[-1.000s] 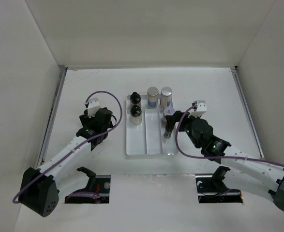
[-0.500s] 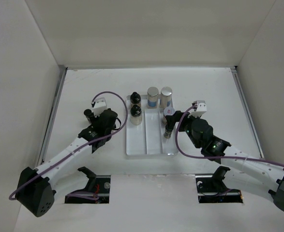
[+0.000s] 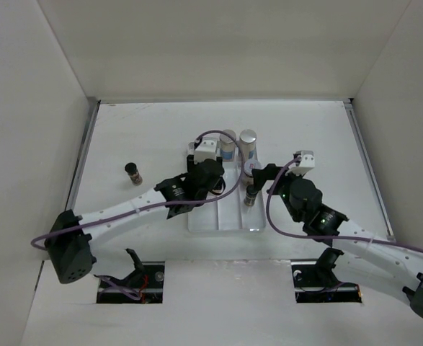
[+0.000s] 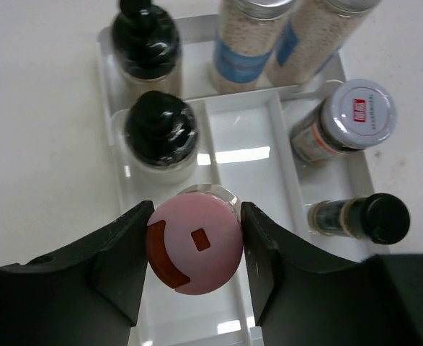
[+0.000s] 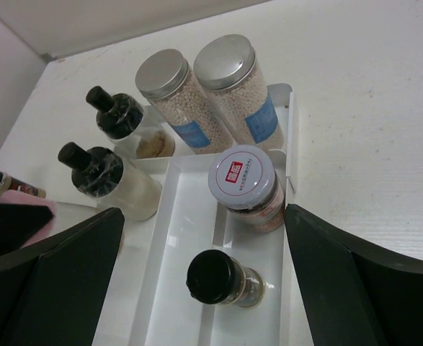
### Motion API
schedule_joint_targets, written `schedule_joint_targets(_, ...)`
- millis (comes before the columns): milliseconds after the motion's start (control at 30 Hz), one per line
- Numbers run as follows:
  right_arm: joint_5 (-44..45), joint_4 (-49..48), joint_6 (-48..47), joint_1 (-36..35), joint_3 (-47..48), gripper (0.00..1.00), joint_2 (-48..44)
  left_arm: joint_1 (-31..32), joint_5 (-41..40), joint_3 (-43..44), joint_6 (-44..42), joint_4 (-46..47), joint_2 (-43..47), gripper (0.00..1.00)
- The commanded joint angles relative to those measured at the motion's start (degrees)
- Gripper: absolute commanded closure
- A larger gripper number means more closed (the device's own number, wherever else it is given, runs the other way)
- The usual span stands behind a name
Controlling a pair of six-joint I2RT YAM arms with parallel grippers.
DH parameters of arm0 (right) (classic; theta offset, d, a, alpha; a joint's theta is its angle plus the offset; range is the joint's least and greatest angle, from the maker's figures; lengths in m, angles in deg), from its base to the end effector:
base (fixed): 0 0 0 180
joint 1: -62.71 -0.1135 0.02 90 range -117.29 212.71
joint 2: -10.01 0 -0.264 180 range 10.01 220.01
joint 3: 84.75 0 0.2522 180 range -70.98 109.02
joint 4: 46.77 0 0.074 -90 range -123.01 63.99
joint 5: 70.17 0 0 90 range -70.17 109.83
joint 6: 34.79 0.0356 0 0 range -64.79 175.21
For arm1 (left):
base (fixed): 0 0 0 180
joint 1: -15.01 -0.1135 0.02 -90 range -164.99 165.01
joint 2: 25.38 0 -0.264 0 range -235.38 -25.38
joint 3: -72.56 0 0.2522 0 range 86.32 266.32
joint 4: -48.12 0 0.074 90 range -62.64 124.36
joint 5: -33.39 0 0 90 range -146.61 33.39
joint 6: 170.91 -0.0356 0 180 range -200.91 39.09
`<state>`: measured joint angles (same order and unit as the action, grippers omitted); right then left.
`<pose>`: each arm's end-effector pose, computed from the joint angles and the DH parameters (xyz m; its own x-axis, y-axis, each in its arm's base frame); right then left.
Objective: Organize the condiment bottles
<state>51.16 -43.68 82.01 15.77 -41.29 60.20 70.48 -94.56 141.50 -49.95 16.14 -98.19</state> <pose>0.1530 0.1366 0.2689 -0.2276 0.3205 -0.9195 -0.1923 0.9109 0.3651 0.1747 -0.2152 0.2889 -0.4735 -0.0275 -0.8804 0.1440 0.9837 -0.1081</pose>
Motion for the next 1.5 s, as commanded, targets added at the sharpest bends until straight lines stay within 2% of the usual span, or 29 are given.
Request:
schedule_joint_targets(0, 3.64, -1.37, 1.23, 0.57, -0.77, 0.0, -2.46, 0.22, 3.93, 4.14, -1.87, 8.88, -4.16, 0.68)
schedule_joint_targets(333, 2.25, -1.63, 3.16, 3.13, -2.36, 0.0, -5.46, -2.24, 6.14, 10.12, -5.64, 21.55, -18.84, 0.68)
schedule_joint_targets(633, 1.63, -2.33, 3.25, 3.21, -2.45, 0.0, -4.58, -4.44, 3.33, 13.46, -6.35, 21.29, -26.5, 0.68)
schedule_joint_targets(967, 1.63, -2.33, 3.25, 3.21, -2.45, 0.0, -4.4, -4.44, -0.89, 13.29, -6.97, 18.57, -27.2, 0.68)
schedule_joint_targets(1033, 1.63, -2.33, 3.25, 3.21, -2.45, 0.0, -4.32, -4.36, 0.16, 13.64, -6.79, 19.01, -28.16, 0.65)
schedule_joint_targets(1167, 1.63, -2.33, 3.25, 3.21, -2.45, 0.0, -4.67, -4.53, 0.34, 14.87, -6.7, 19.01, -30.28, 0.44)
schedule_joint_targets(1333, 1.63, -2.07, 3.25, 3.21, -2.53, 0.0, -5.28, -3.83, -0.8, 15.14, -6.61, 18.66, -28.53, 0.27)
schedule_joint_targets(1467, 1.71, -1.89, 3.25, 3.21, -2.53, 0.0, -5.55, -2.69, -2.12, 13.12, -6.61, 19.27, -22.82, 0.22)
